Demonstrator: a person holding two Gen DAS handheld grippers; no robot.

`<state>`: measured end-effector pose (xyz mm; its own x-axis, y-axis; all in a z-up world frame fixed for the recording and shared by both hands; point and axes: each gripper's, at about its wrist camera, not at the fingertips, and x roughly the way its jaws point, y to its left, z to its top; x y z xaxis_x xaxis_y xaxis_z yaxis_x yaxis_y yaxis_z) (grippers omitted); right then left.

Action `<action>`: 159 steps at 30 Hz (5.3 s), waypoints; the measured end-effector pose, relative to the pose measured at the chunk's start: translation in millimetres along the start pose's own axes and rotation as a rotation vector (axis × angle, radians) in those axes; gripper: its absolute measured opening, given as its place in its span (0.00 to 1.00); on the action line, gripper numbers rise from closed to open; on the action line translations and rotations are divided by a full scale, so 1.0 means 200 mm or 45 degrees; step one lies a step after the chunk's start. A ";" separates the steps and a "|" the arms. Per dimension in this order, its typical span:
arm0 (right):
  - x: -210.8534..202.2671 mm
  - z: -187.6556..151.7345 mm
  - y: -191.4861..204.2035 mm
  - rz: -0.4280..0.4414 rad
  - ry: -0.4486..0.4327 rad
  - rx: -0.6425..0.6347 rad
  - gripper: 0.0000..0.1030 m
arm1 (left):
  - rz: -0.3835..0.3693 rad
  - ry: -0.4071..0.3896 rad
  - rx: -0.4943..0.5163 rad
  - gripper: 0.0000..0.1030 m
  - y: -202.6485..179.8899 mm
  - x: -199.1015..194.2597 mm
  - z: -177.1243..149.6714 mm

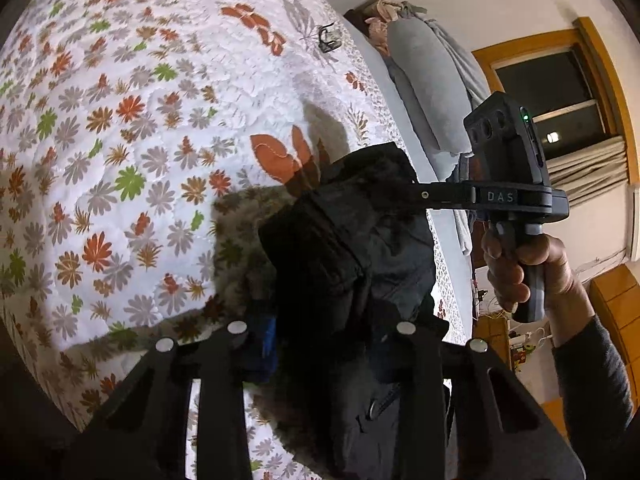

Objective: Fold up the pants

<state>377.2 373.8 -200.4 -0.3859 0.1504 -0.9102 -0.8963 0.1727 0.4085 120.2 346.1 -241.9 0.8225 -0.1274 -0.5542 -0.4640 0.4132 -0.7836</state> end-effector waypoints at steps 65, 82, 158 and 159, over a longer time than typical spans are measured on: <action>-1.27 -1.42 0.37 -0.377 -0.698 0.279 0.26 | -0.041 -0.087 0.982 0.28 -1.44 -0.43 -0.61; -1.38 -1.95 0.20 -0.393 -0.812 0.317 0.26 | -0.077 -0.012 1.219 0.27 -1.76 -0.31 -0.99; -0.72 -3.33 -0.38 -0.412 -0.912 0.343 0.20 | 0.139 0.501 1.863 0.26 -1.76 0.51 -2.36; -0.71 -3.34 -0.39 -0.410 -0.913 0.346 0.20 | 0.144 0.502 1.875 0.26 -1.76 0.52 -2.37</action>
<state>356.3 -311.8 -148.2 0.1957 0.6212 -0.7588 -0.8195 0.5286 0.2215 212.1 -240.5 -157.0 0.5585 -0.1603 -0.8139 0.4084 0.9071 0.1016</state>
